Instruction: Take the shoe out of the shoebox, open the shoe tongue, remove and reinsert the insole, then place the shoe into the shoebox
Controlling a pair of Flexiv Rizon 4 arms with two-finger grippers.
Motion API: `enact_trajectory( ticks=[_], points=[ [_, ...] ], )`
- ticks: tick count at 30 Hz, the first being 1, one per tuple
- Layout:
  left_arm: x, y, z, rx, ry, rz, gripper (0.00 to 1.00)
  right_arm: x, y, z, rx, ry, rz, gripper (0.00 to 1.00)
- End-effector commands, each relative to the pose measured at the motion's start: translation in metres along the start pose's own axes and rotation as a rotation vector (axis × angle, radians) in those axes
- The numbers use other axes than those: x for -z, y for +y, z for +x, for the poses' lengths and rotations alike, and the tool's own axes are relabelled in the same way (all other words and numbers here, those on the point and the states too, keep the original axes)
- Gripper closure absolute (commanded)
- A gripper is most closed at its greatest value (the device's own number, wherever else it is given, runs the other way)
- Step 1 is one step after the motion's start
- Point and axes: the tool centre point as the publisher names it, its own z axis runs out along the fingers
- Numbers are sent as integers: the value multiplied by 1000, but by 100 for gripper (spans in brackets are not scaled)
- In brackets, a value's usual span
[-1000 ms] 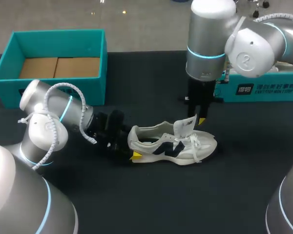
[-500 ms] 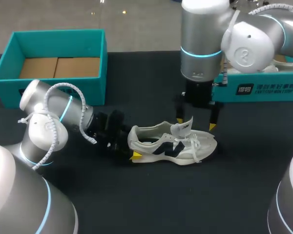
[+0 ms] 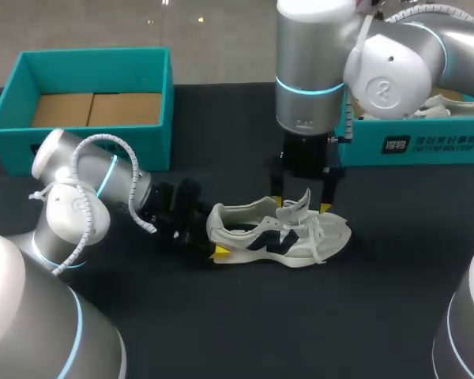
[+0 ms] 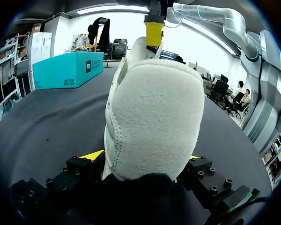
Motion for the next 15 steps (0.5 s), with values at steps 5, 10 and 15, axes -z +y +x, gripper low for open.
enact_trajectory(
  ticks=[5, 10, 15],
  points=[
    [-1, 2, -1, 0, 0, -1, 100, -10, 9, 6, 5, 17, 8, 71],
    [-1, 2, -1, 0, 0, -1, 100, -7, 17, 3, 15, 32, 5, 100],
    [-1, 2, -1, 0, 0, -1, 100, -3, 25, -13, 64, 18, -11, 100]
  ],
)
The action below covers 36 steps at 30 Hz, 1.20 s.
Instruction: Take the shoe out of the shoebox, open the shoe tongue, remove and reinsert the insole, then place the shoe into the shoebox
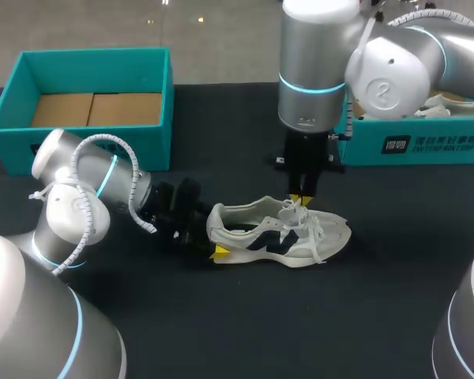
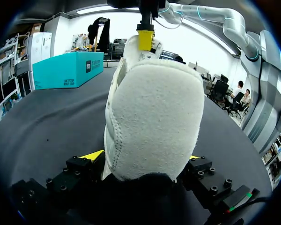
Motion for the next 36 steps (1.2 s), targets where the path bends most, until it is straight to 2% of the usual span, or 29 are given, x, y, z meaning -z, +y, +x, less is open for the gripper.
enact_trajectory(
  ticks=[1, 7, 16, 19, 22, 25, 29, 32, 36],
  points=[
    [-1, 2, -1, 0, 0, -1, 100, 4, 5, -16, 56, 11, -5, 100],
    [-1, 2, -1, 0, 0, -1, 100, -1, 12, -26, 153, -12, -35, 100],
    [-1, 2, -1, 0, 0, -1, 100, -30, 17, -41, 179, -16, -44, 100],
    [-1, 2, -1, 0, 0, -1, 100, -39, 18, -47, 171, -5, -42, 88],
    [-1, 2, -1, 0, 0, -1, 100, -46, 17, -52, 164, -1, -42, 85],
    [-1, 2, -1, 0, 0, -1, 100, -52, 18, -56, 157, -1, -45, 78],
    [-1, 2, -1, 0, 0, -1, 100, -60, 19, -60, 139, 0, -36, 75],
    [-1, 2, -1, 0, 0, -1, 100, -61, 19, -60, 136, 1, -30, 71],
    [-1, 2, -1, 0, 0, -1, 100, -51, 16, -60, 129, -1, -45, 55]
  ],
)
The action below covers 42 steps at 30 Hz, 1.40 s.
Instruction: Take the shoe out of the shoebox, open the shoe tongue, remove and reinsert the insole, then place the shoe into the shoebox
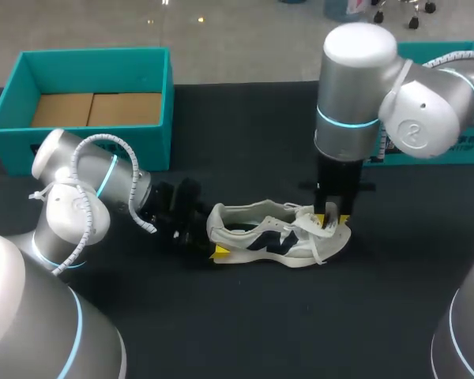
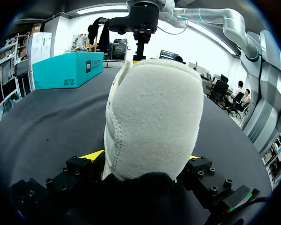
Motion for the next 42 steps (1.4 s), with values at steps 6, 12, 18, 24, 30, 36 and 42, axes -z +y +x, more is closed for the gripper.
enact_trajectory(
  ticks=[6, 12, 18, 24, 30, 36, 42],
  points=[
    [-1, 2, -1, 0, 0, -1, 100, 49, -6, 6, 18, -2, -108, 0],
    [-1, 2, -1, 0, 0, -1, 100, 79, -2, 22, 112, 8, -179, 0],
    [-1, 2, -1, 0, 0, -1, 100, 102, 5, 51, 312, 52, -251, 0],
    [-1, 2, -1, 0, 0, -1, 100, 113, -2, 92, 818, 44, -302, 0],
    [-1, 2, -1, 0, 0, -1, 100, 113, -8, 106, 958, -41, -304, 0],
    [-1, 2, -1, 0, 0, -1, 100, 113, -8, 106, 958, -41, -304, 0],
    [-1, 2, -1, 0, 0, -1, 100, 113, -8, 106, 958, -41, -304, 0]
  ],
)
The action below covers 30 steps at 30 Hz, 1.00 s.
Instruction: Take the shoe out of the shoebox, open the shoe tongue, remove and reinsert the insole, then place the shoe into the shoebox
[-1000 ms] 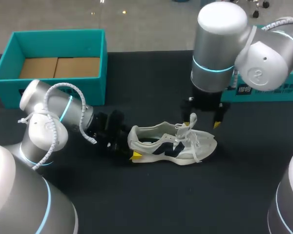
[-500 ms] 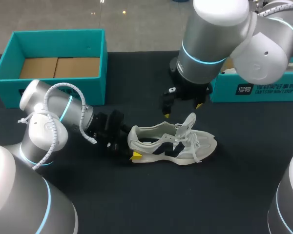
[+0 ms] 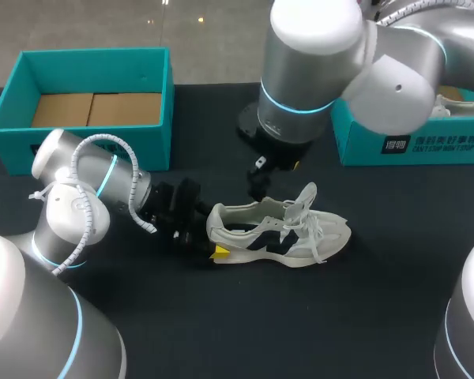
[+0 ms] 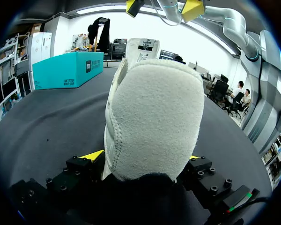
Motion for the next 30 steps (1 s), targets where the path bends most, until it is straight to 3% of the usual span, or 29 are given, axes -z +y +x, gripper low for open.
enact_trajectory(
  ticks=[1, 2, 3, 7, 8, 10, 24, 26, 30],
  points=[
    [-1, 2, -1, 0, 0, -1, 100, -2, 4, 2, 51, -5, -31, 0],
    [-1, 2, -1, 0, 0, -1, 100, -2, 6, 5, 159, -22, -59, 0],
    [-1, 2, -1, 0, 0, -1, 100, -3, 8, 7, 241, -27, -28, 0],
    [-1, 2, -1, 0, 0, -1, 100, -9, 10, 14, 364, -49, 30, 0],
    [-1, 2, -1, 0, 0, -1, 100, -12, 10, 17, 394, -49, 32, 53],
    [-1, 2, -1, 0, 0, -1, 100, -15, 10, 21, 418, -46, 21, 100],
    [-1, 2, -1, 0, 0, -1, 100, -19, 9, 27, 459, -69, 50, 100],
    [-1, 2, -1, 0, 0, -1, 100, -25, 18, 28, 506, -83, 29, 100],
    [-1, 2, -1, 0, 0, -1, 100, -44, 30, 27, 538, -146, 81, 100]
  ],
)
